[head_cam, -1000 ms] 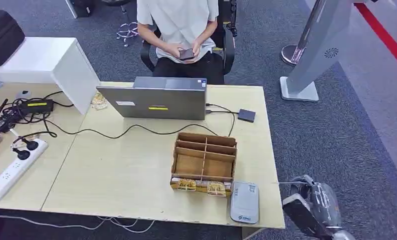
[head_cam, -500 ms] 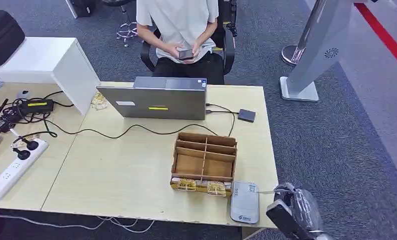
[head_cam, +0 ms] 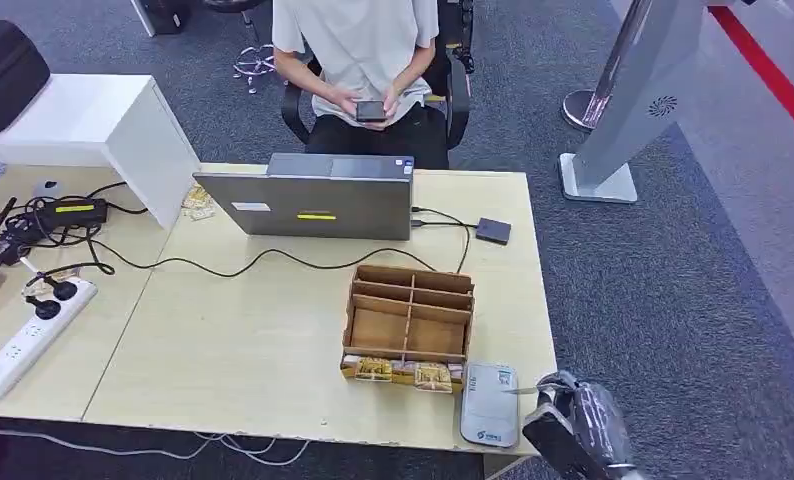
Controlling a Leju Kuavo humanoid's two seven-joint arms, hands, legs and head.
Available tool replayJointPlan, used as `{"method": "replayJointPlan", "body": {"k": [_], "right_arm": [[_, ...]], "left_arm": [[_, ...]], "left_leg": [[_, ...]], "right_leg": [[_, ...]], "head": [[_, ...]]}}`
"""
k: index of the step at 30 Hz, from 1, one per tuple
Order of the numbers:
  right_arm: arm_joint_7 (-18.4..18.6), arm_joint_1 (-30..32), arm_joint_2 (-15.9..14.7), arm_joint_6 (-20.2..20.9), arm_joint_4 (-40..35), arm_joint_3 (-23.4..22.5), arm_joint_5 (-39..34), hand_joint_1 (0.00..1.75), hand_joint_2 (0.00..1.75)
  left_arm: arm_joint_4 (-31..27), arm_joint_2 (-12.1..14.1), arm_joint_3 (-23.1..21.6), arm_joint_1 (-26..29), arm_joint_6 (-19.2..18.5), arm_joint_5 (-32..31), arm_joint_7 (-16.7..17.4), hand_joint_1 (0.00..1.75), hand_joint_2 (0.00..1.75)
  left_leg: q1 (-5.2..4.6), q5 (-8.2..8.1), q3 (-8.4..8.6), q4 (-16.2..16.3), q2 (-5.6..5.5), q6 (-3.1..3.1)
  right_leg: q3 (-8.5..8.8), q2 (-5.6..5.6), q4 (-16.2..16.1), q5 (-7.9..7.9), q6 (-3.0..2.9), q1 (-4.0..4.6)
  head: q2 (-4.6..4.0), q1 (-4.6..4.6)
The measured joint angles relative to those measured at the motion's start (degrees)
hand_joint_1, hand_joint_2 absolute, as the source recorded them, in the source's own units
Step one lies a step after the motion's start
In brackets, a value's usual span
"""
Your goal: Pass the card to the sensor for recognition and then transmit it.
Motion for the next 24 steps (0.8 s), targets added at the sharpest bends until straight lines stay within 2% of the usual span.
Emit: {"method": "replayJointPlan", "body": {"k": [13,24], "right_arm": [[0.4,-0.3,0.0,-1.2,4.6,3.4,-1.4,1.75,1.75],[0.1,-1.3,0.0,-2.6,7.2,4.5,-3.0,1.75,1.75]], "left_arm": [[0.0,0.0,0.4,-0.2,0.0,-0.9,0.0,0.00,1.75],[0.0,0.0,1.2,-0.3,-0.2,-1.7,0.0,0.00,1.75]], "left_leg": [[0.00,0.00,0.00,0.0,0.00,0.00],[0.00,0.00,0.00,0.0,0.01,0.00]], "right_leg": [[0.00,0.00,0.0,0.00,0.00,0.00],[0.00,0.00,0.0,0.00,0.00,0.00]], "head": [[0.00,0.00],[0.00,0.00]]}}
